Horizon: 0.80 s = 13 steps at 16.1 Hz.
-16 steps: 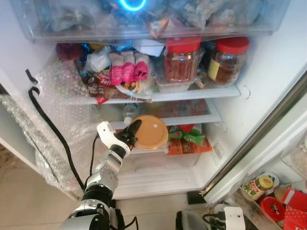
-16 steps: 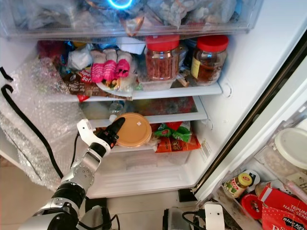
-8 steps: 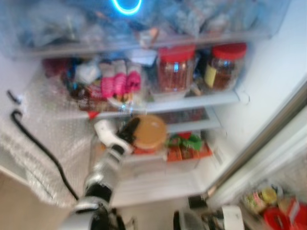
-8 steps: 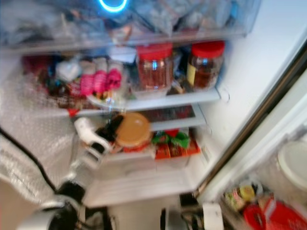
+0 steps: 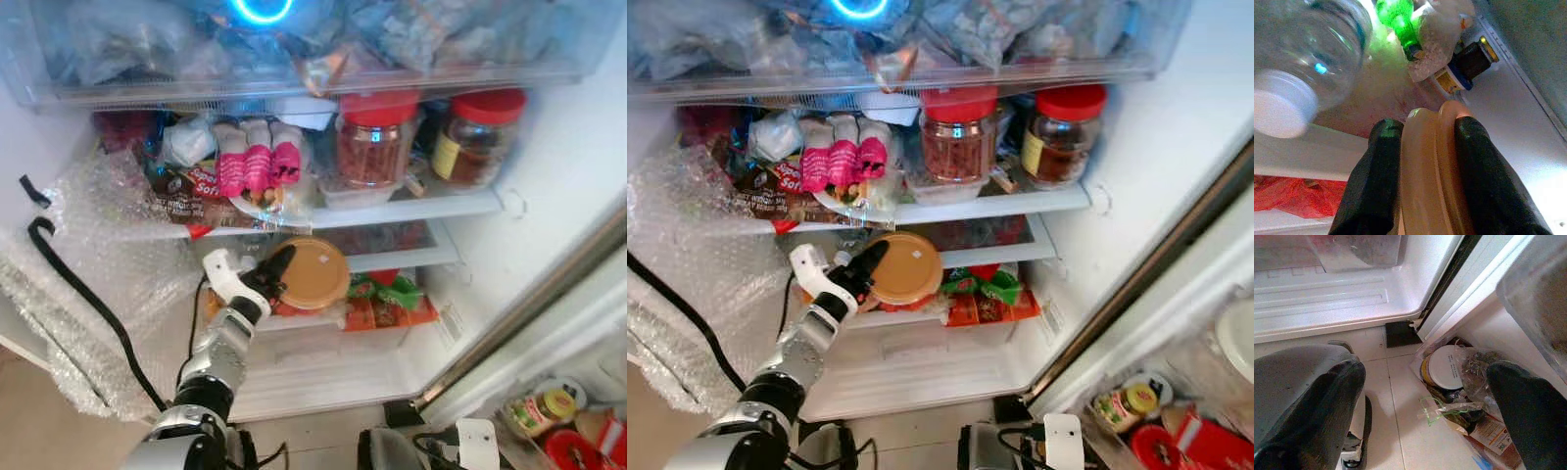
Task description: Restocking fridge
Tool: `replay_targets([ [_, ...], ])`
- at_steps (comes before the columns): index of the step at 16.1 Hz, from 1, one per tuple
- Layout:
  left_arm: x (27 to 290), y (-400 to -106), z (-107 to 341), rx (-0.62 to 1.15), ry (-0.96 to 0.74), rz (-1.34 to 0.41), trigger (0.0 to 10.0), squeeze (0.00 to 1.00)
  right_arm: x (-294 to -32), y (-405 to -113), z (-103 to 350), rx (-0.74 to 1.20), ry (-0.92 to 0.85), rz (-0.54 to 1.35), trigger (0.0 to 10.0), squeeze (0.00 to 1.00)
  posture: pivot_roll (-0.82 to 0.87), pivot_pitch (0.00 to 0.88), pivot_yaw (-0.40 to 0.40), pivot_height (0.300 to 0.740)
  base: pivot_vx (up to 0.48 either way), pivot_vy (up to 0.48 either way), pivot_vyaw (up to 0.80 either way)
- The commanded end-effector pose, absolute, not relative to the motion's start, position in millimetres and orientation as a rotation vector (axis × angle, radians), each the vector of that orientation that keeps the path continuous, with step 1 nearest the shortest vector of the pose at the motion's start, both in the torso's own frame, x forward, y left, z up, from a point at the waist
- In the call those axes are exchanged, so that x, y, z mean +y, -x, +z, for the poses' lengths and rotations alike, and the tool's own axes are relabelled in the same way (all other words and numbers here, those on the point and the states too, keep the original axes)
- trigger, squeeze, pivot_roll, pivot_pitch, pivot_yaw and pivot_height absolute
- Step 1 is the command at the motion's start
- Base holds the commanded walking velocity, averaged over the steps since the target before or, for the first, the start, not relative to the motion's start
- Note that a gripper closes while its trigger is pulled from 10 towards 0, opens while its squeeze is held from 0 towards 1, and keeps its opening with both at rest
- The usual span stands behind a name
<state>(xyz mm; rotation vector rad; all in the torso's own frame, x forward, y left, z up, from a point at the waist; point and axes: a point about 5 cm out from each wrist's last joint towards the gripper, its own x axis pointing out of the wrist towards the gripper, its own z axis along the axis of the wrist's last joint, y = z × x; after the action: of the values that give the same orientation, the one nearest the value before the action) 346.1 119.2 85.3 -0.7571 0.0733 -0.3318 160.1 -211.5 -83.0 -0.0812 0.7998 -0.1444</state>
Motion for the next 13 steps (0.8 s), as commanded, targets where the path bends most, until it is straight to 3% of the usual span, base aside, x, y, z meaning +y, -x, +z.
replay_targets([
  [1, 118.3, -345.7, 83.9, 0.084, 0.747, -0.340, 10.0, 0.00, -207.9, -154.9, -86.0, 0.820, 0.072, -0.138, 10.0, 0.00, -0.19, 0.086, -0.009, 0.640, 0.000, 0.000, 0.00],
  [13, 117.2, -345.8, 82.8, 0.088, 0.756, -0.340, 10.0, 0.00, -206.8, -156.9, -85.4, 0.815, 0.073, -0.133, 10.0, 0.00, -0.19, 0.076, -0.009, 0.640, 0.000, 0.000, 0.00],
])
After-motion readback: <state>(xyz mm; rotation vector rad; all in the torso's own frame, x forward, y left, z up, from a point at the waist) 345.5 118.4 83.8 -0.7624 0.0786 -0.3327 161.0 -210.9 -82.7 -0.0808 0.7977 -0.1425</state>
